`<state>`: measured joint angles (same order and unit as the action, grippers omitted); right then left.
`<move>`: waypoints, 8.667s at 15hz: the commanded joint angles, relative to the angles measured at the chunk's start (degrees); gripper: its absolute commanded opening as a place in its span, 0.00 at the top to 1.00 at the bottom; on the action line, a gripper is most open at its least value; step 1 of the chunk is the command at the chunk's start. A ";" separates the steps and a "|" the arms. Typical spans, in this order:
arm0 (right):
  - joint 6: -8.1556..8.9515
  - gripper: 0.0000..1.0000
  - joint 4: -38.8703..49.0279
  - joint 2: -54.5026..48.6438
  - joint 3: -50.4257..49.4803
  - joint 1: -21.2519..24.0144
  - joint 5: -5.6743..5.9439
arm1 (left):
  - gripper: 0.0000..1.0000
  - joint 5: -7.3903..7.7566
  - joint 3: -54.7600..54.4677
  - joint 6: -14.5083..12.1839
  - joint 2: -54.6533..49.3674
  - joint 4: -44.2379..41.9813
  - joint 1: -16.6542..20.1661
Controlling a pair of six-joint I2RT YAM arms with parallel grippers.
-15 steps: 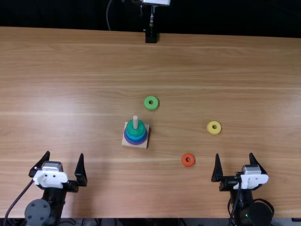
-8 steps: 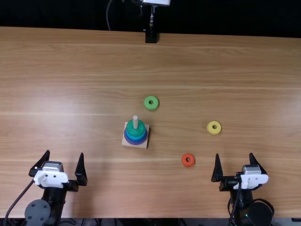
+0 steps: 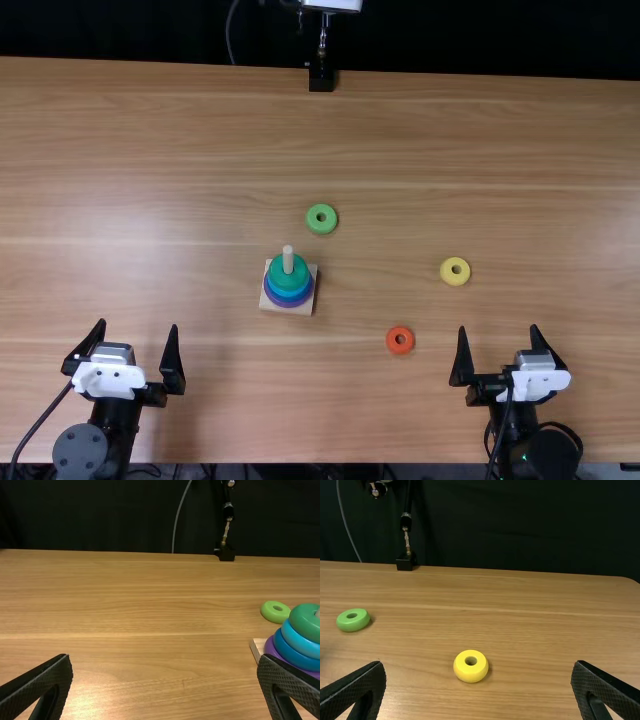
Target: Build the Hanoi tower: stack the rings onto the peg from bottom to top in this color order: purple, dark blue, light blue, dark green, light green, yellow, orange.
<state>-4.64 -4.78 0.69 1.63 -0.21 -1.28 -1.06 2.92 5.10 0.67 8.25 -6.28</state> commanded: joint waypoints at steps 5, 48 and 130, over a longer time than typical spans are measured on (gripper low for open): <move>-0.10 0.00 -0.24 -0.69 -0.75 0.65 0.01 | 0.00 0.53 -2.57 -0.57 -0.67 0.82 0.57; 4.43 0.00 -37.58 119.90 101.82 -23.61 -4.63 | 0.00 0.53 -2.57 -0.57 -0.67 0.82 0.57; 5.38 1.00 -55.40 131.85 115.88 -27.57 -0.83 | 0.00 0.53 -2.57 -0.57 -0.67 0.82 0.57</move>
<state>1.23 -60.10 137.93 117.93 -27.03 -0.73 -1.06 2.92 4.75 0.67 8.25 -6.26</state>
